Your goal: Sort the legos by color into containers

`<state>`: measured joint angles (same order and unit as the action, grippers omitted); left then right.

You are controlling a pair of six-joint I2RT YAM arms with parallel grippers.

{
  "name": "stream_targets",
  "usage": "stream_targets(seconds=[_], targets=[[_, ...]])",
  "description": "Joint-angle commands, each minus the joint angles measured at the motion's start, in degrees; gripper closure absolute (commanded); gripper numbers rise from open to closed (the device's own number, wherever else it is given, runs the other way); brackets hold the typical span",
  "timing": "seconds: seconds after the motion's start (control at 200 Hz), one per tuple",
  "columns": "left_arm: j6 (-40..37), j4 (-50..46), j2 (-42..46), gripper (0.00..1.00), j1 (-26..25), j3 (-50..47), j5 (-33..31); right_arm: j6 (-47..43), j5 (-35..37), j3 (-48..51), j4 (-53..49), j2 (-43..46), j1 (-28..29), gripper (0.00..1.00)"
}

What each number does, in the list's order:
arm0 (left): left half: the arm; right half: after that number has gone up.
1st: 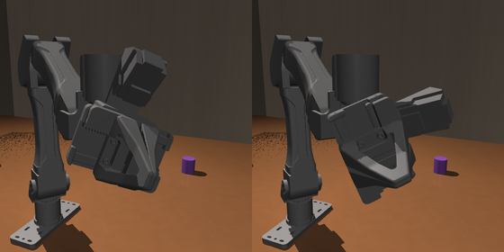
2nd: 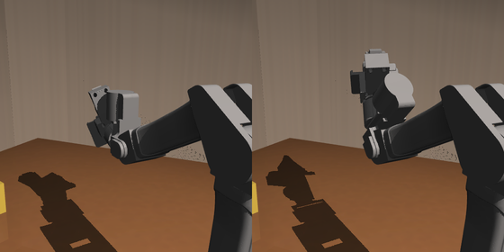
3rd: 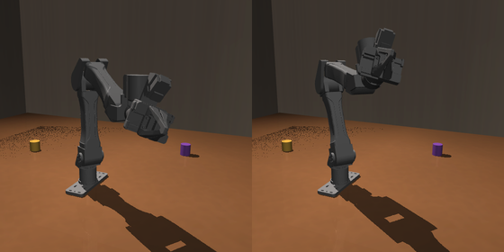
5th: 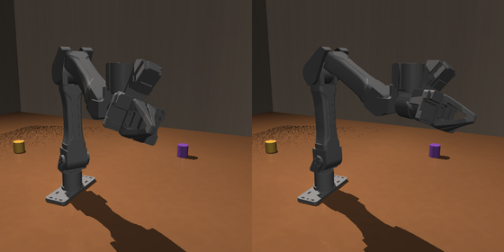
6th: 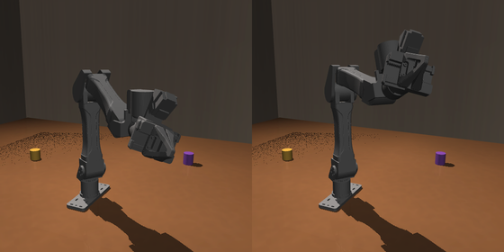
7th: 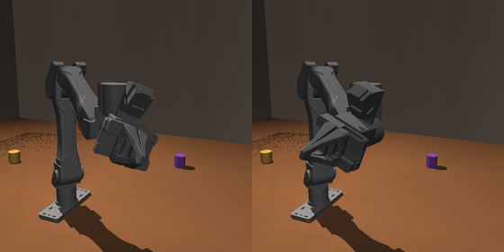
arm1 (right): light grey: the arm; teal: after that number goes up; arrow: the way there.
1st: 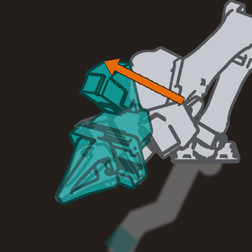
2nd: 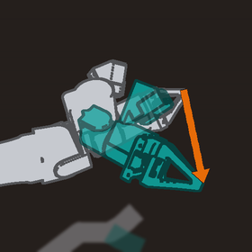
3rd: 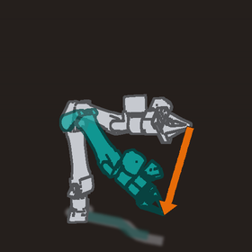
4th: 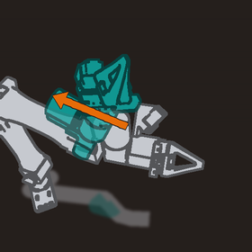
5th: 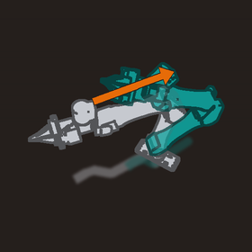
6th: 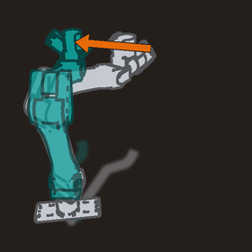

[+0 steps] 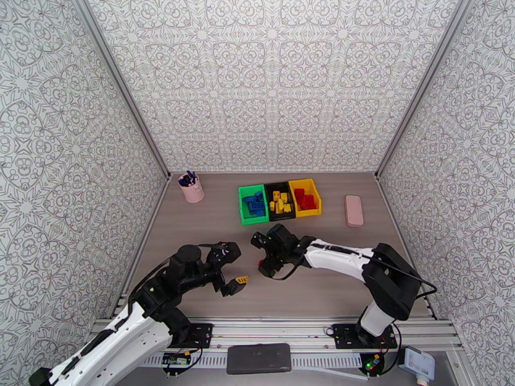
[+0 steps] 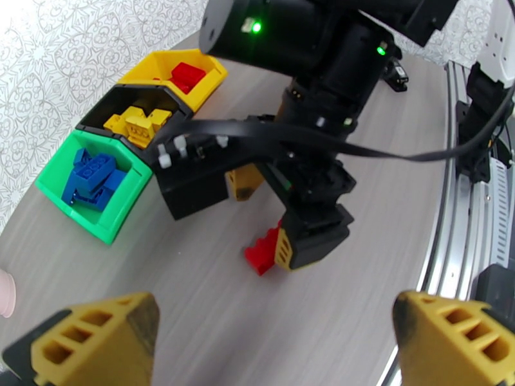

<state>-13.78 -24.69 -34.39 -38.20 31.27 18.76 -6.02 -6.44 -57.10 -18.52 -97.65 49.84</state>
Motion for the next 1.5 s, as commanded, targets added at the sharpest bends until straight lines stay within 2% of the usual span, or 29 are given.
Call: stream_targets(seconds=[0.0,0.285,0.365,0.535,0.625,0.835,1.04,1.195,1.375,1.495], targets=[[-0.85,0.42,0.33,0.00,0.22,-0.68,1.63,-0.74,0.55,-1.29,-0.65,-2.15,0.54,0.21],[-0.81,1.32,0.13,0.00,0.40,-1.03,1.72,-0.16,1.00,-1.51,-0.03,-4.63,0.55,0.35],[-0.90,1.46,-0.03,0.00,0.43,-1.03,1.80,0.28,0.16,-1.50,0.21,-5.18,0.58,0.44],[-1.07,1.74,-0.30,0.00,0.49,-1.20,1.80,1.27,0.27,-1.48,0.42,-5.16,0.55,0.53],[-0.92,2.15,-0.49,0.00,0.54,-1.37,1.81,1.28,0.36,-1.27,0.51,-4.68,0.58,0.67],[-0.81,2.53,-0.85,0.00,0.58,-1.40,2.55,1.19,2.20,-0.26,0.36,-3.05,0.60,0.89],[1.13,7.20,-2.86,0.00,0.15,-2.22,1.38,2.13,4.03,1.83,3.14,0.74,0.37,0.92],[4.62,15.06,-5.98,0.00,-1.84,-3.19,-3.45,5.23,5.75,4.39,7.74,5.75,-1.06,0.94],[8.25,28.91,-12.92,0.00,-7.55,-4.98,-12.31,10.84,8.84,7.97,13.70,12.03,-5.86,0.96],[9.51,37.90,-19.64,0.00,-9.14,-4.73,-14.76,14.52,9.13,10.13,17.92,15.53,-10.81,0.99]])
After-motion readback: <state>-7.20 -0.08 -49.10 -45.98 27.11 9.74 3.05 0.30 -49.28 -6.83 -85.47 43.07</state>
